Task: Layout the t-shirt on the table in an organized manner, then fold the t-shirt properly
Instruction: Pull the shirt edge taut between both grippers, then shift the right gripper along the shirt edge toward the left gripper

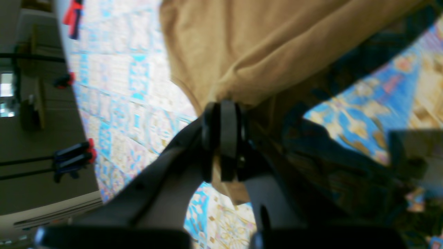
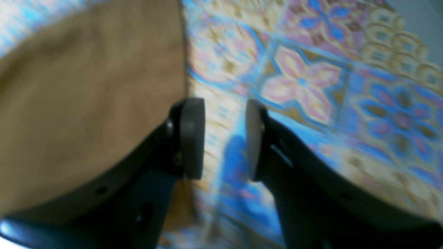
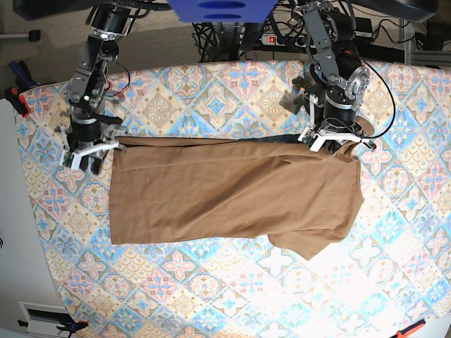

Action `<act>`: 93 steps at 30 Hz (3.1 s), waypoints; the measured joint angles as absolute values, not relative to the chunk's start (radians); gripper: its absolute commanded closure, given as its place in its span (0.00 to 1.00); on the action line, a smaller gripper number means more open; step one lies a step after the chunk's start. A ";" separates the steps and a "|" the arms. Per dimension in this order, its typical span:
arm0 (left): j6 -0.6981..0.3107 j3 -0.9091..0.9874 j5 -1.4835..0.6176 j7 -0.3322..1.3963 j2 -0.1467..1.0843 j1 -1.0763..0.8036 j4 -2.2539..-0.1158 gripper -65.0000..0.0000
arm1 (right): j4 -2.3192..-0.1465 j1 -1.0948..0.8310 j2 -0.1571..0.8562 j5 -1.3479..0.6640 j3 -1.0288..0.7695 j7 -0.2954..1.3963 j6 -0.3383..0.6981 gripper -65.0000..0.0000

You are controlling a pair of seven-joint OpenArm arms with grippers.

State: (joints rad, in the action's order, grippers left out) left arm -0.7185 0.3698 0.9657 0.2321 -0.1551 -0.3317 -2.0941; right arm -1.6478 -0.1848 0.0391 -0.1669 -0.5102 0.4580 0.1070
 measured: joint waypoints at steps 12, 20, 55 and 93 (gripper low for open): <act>-0.713 0.374 0.966 0.233 -0.155 -0.327 -2.090 1.00 | -1.693 -0.282 0.039 -0.266 -0.494 0.448 0.221 0.70; -0.713 0.374 0.966 0.233 -0.155 -0.327 -2.090 1.00 | -1.689 -0.286 0.043 -0.266 -0.395 0.453 0.221 0.70; -0.712 0.374 0.973 0.232 -0.155 -0.349 -2.090 1.00 | -1.660 -0.314 0.051 -0.270 -0.517 0.446 0.218 0.40; -0.712 0.376 0.973 0.233 -0.155 -0.363 -2.090 1.00 | -1.466 -0.162 0.014 -0.278 -0.511 0.440 0.375 0.52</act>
State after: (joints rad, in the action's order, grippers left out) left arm -0.7116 0.3756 0.9733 0.2325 -0.1551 -0.3626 -2.0895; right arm -1.4662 -0.1619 0.0143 -0.2783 -0.5114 0.4404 0.3752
